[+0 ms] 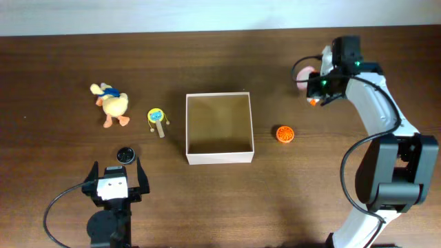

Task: Pack container
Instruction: 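Lift the duck toy and carry it left over the box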

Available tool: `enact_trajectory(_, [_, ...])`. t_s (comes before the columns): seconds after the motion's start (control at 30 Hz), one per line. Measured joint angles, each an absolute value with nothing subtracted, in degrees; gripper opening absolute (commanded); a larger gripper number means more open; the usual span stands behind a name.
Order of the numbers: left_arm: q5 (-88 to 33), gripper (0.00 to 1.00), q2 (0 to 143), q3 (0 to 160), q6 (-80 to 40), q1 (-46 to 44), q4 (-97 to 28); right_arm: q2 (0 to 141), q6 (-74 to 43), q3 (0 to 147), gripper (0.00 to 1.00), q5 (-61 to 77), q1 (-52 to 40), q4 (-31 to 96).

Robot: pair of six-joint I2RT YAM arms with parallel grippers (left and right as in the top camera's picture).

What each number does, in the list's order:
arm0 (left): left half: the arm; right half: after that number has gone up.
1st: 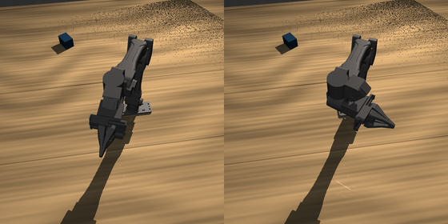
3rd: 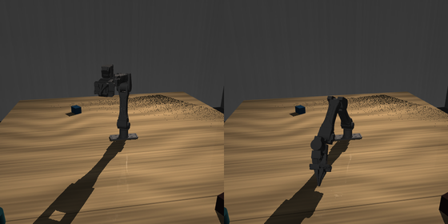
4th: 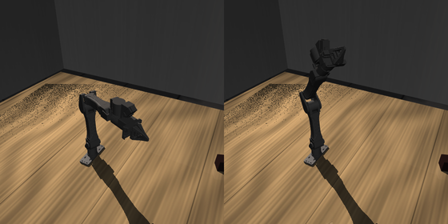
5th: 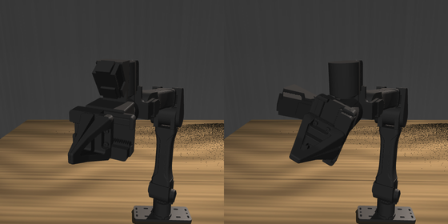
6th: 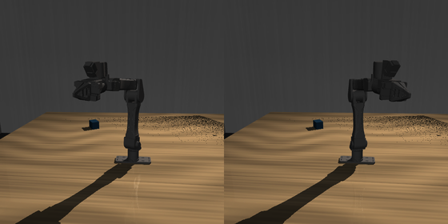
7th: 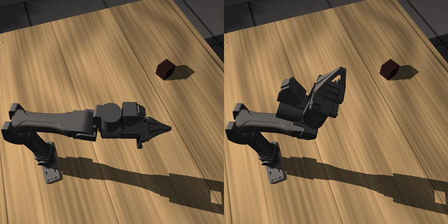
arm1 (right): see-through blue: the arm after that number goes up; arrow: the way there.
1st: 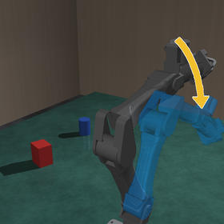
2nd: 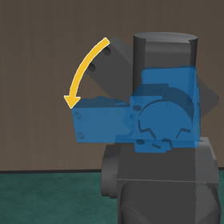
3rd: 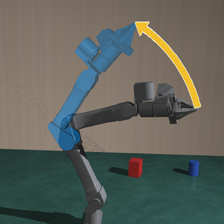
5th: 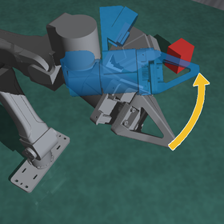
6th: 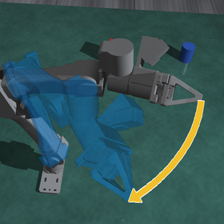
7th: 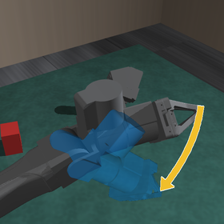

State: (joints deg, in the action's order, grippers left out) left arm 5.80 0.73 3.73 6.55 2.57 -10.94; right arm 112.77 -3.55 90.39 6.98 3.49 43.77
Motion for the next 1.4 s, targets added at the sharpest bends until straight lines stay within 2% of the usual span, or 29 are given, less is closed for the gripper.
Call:
enact_trajectory(0.4, [5.8, 0.99, 0.73, 3.73, 6.55, 2.57, -10.94, 112.66, 0.03, 94.17, 0.04, 6.94, -1.02, 45.95])
enact_trajectory(0.83, [5.8, 0.99, 0.73, 3.73, 6.55, 2.57, -10.94, 112.46, 3.68, 108.42, 0.04, 6.98, -11.92, 52.38])
enact_trajectory(1.4, [5.8, 0.99, 0.73, 3.73, 6.55, 2.57, -10.94, 112.4, 6.66, 108.86, 0.04, 6.98, -21.96, 58.17])
